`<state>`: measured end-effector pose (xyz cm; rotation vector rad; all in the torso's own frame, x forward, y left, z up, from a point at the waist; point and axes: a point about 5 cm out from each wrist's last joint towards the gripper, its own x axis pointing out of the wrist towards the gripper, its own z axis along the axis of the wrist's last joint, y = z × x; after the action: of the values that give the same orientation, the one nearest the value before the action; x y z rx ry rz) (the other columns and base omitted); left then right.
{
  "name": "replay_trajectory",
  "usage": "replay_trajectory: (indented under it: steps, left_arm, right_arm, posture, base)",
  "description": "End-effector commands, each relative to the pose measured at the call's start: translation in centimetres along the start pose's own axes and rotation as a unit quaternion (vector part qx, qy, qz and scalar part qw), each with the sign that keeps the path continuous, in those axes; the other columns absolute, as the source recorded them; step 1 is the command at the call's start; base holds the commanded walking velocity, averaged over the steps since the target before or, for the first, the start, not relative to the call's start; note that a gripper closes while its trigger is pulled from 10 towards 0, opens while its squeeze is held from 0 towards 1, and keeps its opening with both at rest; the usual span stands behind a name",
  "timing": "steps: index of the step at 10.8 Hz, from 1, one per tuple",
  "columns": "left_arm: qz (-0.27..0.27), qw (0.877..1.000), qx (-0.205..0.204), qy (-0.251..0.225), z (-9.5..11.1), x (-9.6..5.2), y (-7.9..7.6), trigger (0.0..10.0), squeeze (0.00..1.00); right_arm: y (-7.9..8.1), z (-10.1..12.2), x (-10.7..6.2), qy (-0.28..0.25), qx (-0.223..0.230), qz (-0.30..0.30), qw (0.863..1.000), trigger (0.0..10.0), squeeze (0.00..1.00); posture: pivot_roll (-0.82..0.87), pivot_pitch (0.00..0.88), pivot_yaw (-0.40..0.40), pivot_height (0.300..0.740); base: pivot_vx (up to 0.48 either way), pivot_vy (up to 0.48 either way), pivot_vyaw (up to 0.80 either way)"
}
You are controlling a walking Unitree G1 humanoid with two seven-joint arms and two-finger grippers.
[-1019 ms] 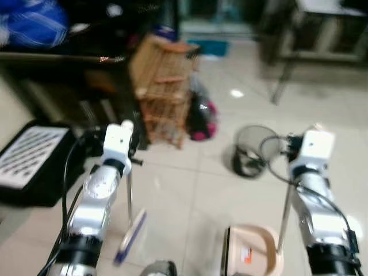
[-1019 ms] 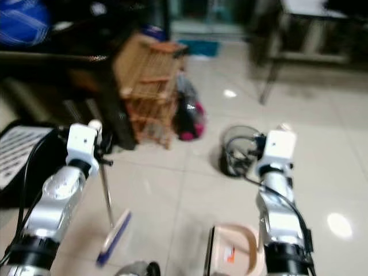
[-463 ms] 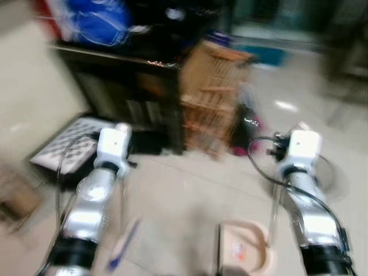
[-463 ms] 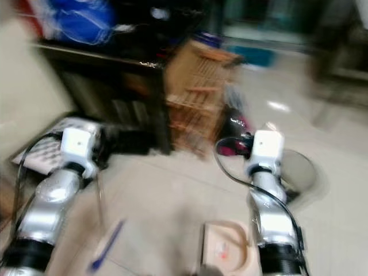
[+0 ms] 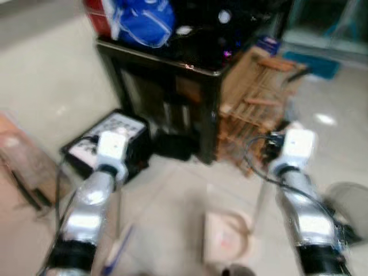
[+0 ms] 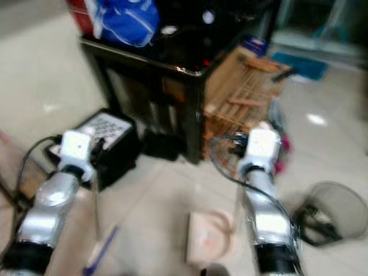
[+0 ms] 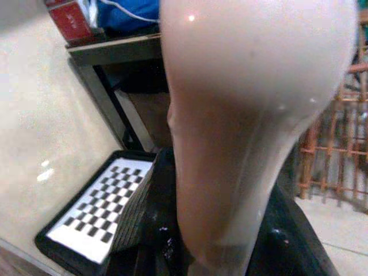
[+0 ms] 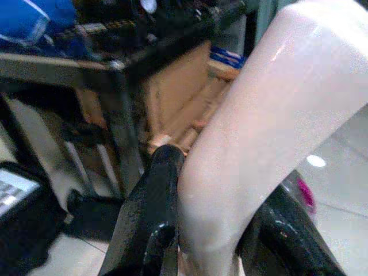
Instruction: Sweep floor
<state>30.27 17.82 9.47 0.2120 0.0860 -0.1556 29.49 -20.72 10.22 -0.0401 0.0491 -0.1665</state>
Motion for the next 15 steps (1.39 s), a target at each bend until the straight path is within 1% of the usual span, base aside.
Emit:
replay_trajectory:
  steps: [1,2,3,4,5,6,7,8,9,10,11,12,13,14,15]
  left_arm:
    - [0.017,1.0,0.006,-0.001,-0.1,-0.1,1.0,10.0,0.0]
    - [0.021,1.0,0.002,0.007,-0.4,0.2,1.0,10.0,0.0]
    - [0.017,1.0,0.005,0.008,-0.5,0.4,1.0,10.0,0.0]
    - [0.019,1.0,0.009,0.01,-0.6,0.8,1.2,10.0,0.0]
    - [0.022,1.0,0.008,0.006,-0.3,1.2,1.4,10.0,0.0]
    - [0.021,1.0,0.009,-0.006,0.3,1.7,1.5,10.0,0.0]
    - [0.03,0.999,0.014,-0.01,0.3,2.0,1.8,10.0,0.0]
    - [0.063,0.998,-0.003,-0.005,-0.1,2.3,2.4,10.0,0.0]
    - [0.052,0.999,-0.007,-0.006,-0.1,2.3,1.7,10.0,0.0]
    - [0.029,0.999,-0.012,-0.009,-0.1,2.2,0.6,10.0,0.0]
    - [0.023,1.0,-0.01,0.0,-0.6,2.1,0.1,10.0,0.0]
    - [0.019,1.0,-0.016,-0.001,-1.1,1.2,-0.2,10.0,0.0]
    - [0.017,1.0,-0.027,-0.003,-1.3,0.1,-0.3,10.0,0.0]
    - [0.014,1.0,-0.027,-0.003,-1.5,-0.6,-0.3,10.0,0.0]
    - [0.014,1.0,-0.019,0.009,-2.0,-1.4,-0.2,10.0,0.0]
  right_arm:
    - [-0.8,0.9,0.1,-0.018,0.0,-0.01,1.0,10.0,0.0]
    - [-1.8,0.6,0.2,-0.016,0.02,-0.022,0.999,10.0,0.0]
    - [-2.4,0.6,0.2,-0.017,0.027,-0.027,0.999,10.0,0.0]
    - [-2.8,0.5,0.4,-0.019,0.029,-0.028,0.999,10.0,0.0]
    - [-3.0,0.8,0.7,-0.024,0.027,-0.027,0.999,10.0,0.0]
    - [-3.3,1.3,1.0,-0.036,0.031,-0.025,0.999,10.0,0.0]
    - [-3.8,1.1,1.3,-0.038,0.033,-0.037,0.998,10.0,0.0]
    - [-4.4,0.5,2.1,-0.027,0.057,-0.069,0.996,10.0,0.0]
    - [-4.3,0.8,2.0,-0.037,0.055,-0.062,0.996,10.0,0.0]
    - [-3.7,1.4,1.4,-0.05,0.045,-0.044,0.997,10.0,0.0]
    - [-3.3,1.1,0.9,-0.047,0.027,-0.032,0.998,10.0,0.0]
    - [-3.1,0.0,-0.2,-0.029,0.023,-0.025,0.999,10.0,0.0]
    - [-2.7,-1.1,-1.2,-0.011,0.025,-0.018,0.999,10.0,0.0]
    - [-2.4,-2.1,-1.8,0.012,0.032,-0.016,0.999,10.0,0.0]
    - [-2.1,-3.3,-2.5,0.046,0.042,-0.033,0.998,10.0,0.0]
  posture:
    - [-0.08,0.029,0.067,0.74]
    - [-0.09,0.006,0.07,0.74]
    - [-0.09,0.0,0.069,0.74]
    - [-0.09,0.0,0.073,0.74]
    - [-0.09,0.0,0.075,0.74]
    - [-0.08,0.0,0.049,0.74]
    - [-0.06,0.0,0.035,0.74]
    - [-0.08,0.0,0.044,0.74]
    - [-0.09,0.0,0.038,0.74]
    - [-0.11,0.0,0.039,0.74]
    - [-0.11,0.0,0.031,0.74]
    - [-0.1,0.0,0.012,0.74]
    - [-0.07,0.007,0.0,0.74]
    - [-0.06,0.024,-0.001,0.74]
    - [-0.04,0.045,0.002,0.74]
  base:
    - [0.0,0.0,0.0]
    - [0.0,0.0,0.0]
    - [0.0,0.0,0.0]
    - [0.0,0.0,0.0]
    - [0.0,0.0,0.0]
    - [0.0,0.0,0.0]
    - [0.0,0.0,0.0]
    - [0.0,0.0,0.0]
    - [0.0,0.0,0.0]
    - [0.0,0.0,0.0]
    - [0.0,0.0,0.0]
    - [0.0,0.0,0.0]
    - [0.0,0.0,0.0]
    - [0.0,0.0,0.0]
    - [0.0,0.24,-0.8]
